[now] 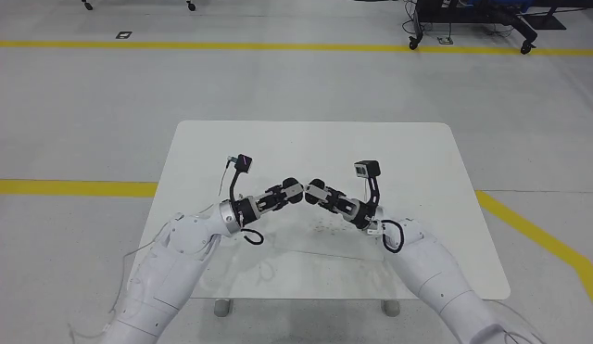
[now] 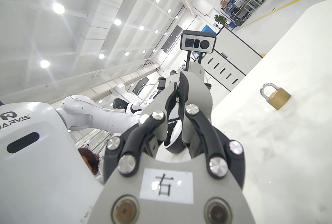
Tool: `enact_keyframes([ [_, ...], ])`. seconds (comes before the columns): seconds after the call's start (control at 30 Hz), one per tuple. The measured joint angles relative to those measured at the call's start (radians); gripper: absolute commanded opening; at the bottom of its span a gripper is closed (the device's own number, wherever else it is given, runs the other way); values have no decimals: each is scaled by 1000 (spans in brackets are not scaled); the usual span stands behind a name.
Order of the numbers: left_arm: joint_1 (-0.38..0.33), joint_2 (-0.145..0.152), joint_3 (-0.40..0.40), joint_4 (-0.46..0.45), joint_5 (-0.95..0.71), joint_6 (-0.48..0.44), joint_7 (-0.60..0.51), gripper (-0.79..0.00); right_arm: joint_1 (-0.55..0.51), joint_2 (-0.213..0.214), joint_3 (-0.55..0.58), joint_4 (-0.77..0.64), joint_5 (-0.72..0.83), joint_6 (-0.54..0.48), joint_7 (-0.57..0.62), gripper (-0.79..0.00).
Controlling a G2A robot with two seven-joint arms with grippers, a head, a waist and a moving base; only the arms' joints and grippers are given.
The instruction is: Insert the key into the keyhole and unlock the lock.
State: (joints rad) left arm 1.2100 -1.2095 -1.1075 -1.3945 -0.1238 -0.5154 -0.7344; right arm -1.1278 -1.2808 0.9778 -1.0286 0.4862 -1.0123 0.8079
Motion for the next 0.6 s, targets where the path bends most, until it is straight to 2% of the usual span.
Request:
enact_keyframes([
  [0.03, 1, 0, 0, -2, 6, 0, 3, -785, -1, 0, 1, -1, -3, 0, 0, -526],
  [0.13, 3, 2, 0, -6, 19, 3, 11, -785, -3, 1, 5, -3, -9, 0, 0, -369],
  [0.17, 4, 2, -1, -7, 21, 3, 13, -785, -3, 1, 6, -4, -10, 0, 0, -394],
  [0.23, 5, 2, -1, -9, 25, 3, 18, -785, -5, 1, 9, -7, -14, 0, 0, -348],
  [0.27, 5, 3, -2, -9, 26, 2, 20, -785, -5, 2, 11, -8, -15, 0, 0, -289],
  [0.3, 6, 3, -2, -10, 26, 2, 21, -785, -6, 2, 14, -10, -17, 0, 0, -55],
  [0.33, 6, 3, -2, -10, 26, 1, 21, -785, -6, 3, 17, -11, -18, 0, 0, 0],
  [0.6, 5, 4, -2, -11, -4, -10, 14, -785, -10, 6, 61, -5, -19, 0, -1, 0],
])
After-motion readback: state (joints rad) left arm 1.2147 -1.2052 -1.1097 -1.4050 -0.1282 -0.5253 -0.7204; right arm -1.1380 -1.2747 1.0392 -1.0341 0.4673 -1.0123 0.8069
